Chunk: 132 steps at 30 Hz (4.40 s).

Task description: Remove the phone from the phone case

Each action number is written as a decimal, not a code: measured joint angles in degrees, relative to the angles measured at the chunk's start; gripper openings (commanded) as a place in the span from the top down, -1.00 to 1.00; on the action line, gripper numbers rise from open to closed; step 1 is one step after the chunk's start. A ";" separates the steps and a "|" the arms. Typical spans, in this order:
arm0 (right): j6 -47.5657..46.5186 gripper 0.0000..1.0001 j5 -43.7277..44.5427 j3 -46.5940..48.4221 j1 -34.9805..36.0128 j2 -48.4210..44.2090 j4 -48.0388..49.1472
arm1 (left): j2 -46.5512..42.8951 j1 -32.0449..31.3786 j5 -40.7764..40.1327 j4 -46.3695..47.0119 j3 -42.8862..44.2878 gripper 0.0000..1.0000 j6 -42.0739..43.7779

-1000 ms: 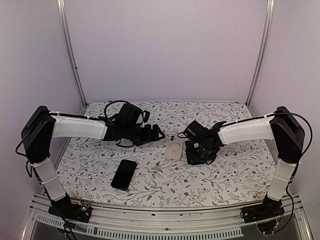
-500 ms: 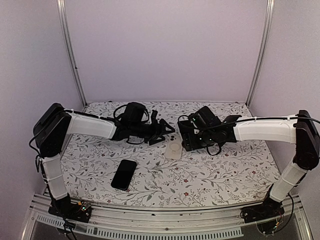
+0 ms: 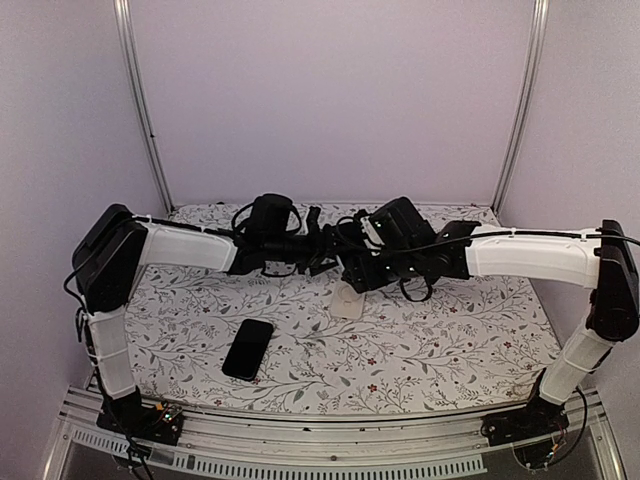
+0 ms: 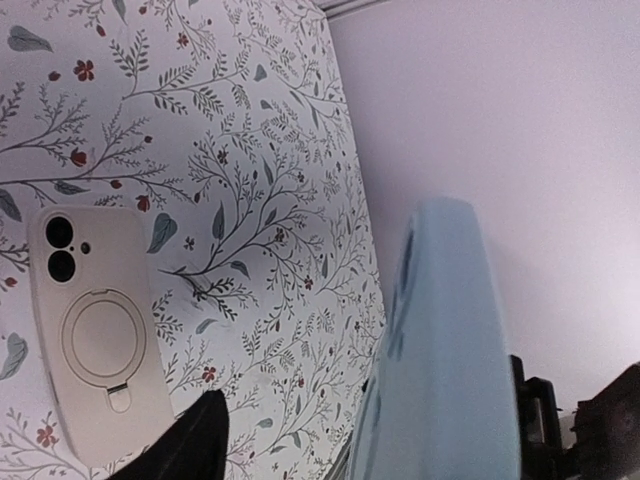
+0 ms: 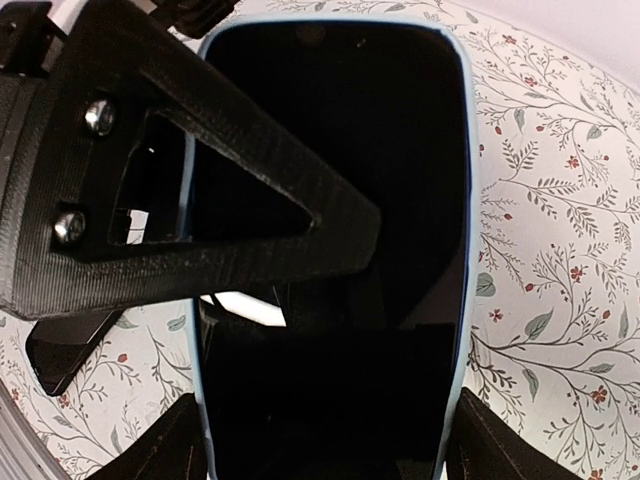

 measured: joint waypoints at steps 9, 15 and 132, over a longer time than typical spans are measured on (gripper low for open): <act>-2.82 0.58 0.39 0.02 0.44 0.37 -0.22 | 0.04 1.16 1.07 2.01 0.00 0.00 -1.03; -4.09 0.58 0.31 -0.04 0.44 0.37 -0.22 | 0.04 2.05 1.77 2.84 0.00 0.23 -1.33; 27.23 0.16 -64.26 -16.33 -21.46 -5.88 51.19 | 0.13 4.98 18.01 51.82 -0.42 1.00 -19.12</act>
